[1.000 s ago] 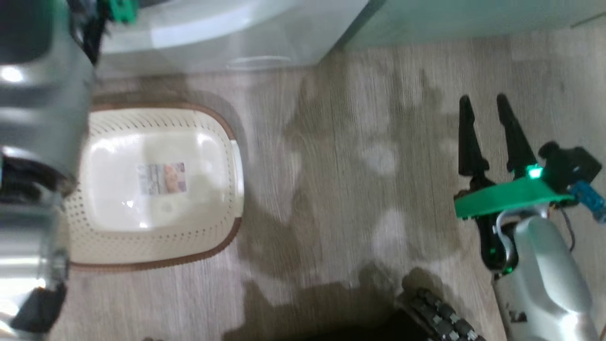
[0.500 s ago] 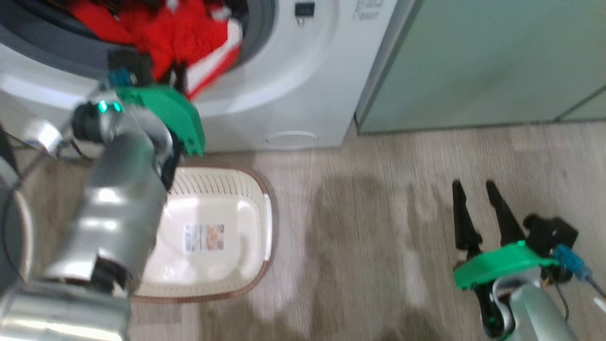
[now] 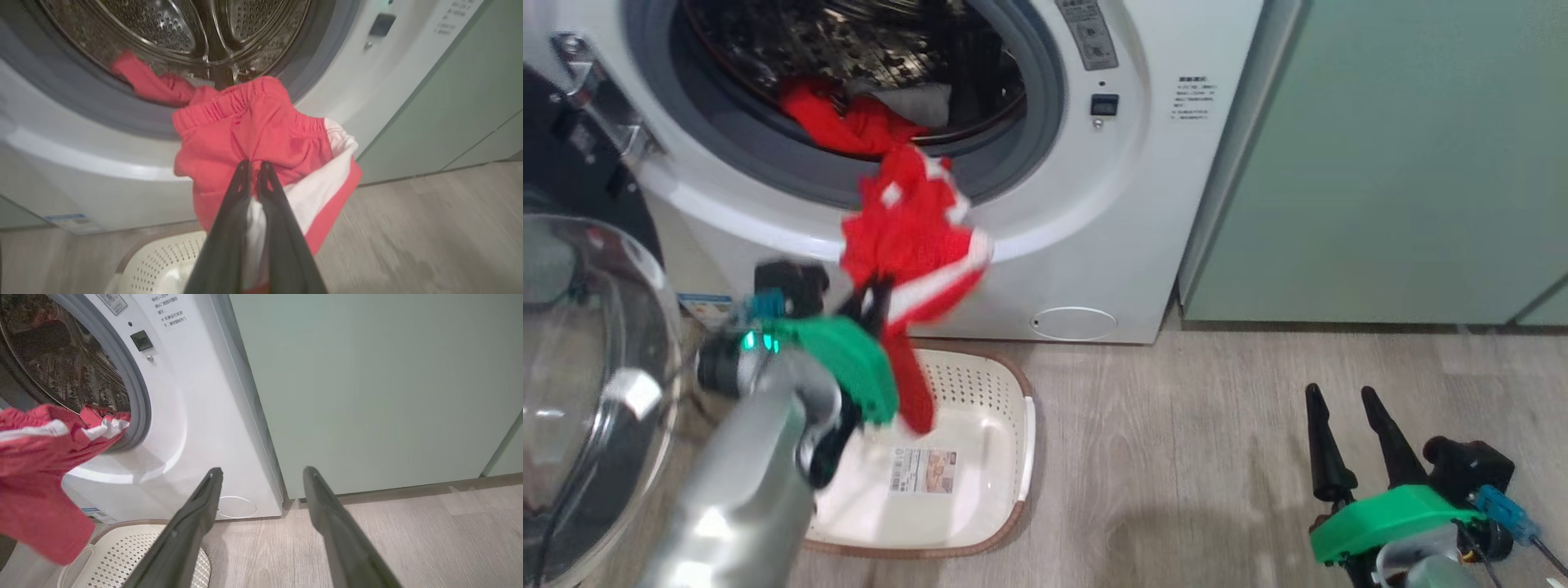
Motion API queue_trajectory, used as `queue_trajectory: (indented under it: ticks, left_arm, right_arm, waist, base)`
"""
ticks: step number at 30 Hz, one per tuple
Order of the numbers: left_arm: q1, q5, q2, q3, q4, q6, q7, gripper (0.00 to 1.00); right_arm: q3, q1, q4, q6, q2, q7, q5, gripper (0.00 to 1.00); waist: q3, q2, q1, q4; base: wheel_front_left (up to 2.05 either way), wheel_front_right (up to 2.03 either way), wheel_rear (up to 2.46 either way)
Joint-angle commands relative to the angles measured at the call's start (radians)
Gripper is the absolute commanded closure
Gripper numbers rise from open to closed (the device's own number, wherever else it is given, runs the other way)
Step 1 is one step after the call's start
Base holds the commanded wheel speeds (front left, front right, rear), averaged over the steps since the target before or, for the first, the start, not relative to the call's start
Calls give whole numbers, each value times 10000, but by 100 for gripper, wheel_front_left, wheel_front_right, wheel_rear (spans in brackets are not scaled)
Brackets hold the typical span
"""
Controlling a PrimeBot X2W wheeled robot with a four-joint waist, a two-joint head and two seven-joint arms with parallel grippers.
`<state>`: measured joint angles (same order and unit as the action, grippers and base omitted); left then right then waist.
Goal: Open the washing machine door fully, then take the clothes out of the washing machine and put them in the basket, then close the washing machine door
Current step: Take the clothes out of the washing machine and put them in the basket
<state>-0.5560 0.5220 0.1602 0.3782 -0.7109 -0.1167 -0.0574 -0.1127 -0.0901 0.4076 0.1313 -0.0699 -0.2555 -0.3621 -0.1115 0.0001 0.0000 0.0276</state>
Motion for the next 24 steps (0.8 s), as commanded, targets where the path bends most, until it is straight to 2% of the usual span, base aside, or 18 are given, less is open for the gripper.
queue_trajectory:
  ticks: [1, 7, 11, 16, 24]
  left_arm:
    - [253, 125, 300, -232, 738, 127, 293, 100]
    - [1648, 480, 591, -271, 1916, 487, 1248, 100]
    - [1956, 684, 627, -396, 1709, 676, 1423, 100]
    - [1324, 796, 497, -513, 39, 621, 1163, 100]
    - [-634, 658, 100, -63, -3470, 55, 586, 100]
  right_arm:
    - [-226, -32, -278, -6, -138, -63, -90, 0]
    - [-309, -167, -309, -6, -248, -63, -125, 0]
    - [-385, -372, -359, -6, -350, -63, -140, 0]
    - [-419, -667, -466, -6, -457, -63, -119, 0]
    - [-452, -1329, -656, -6, -574, -63, -78, 0]
  waist:
    - [27, -1, 0, -71]
    - [-162, -1, 0, -76]
    - [-481, -1, 0, 6]
    - [-1105, -1, 0, 200]
    - [-2547, -1, 0, 739]
  base:
    - [0, 0, 0]
    - [0, 0, 0]
    - [0, 0, 0]
    - [0, 0, 0]
    - [0, 0, 0]
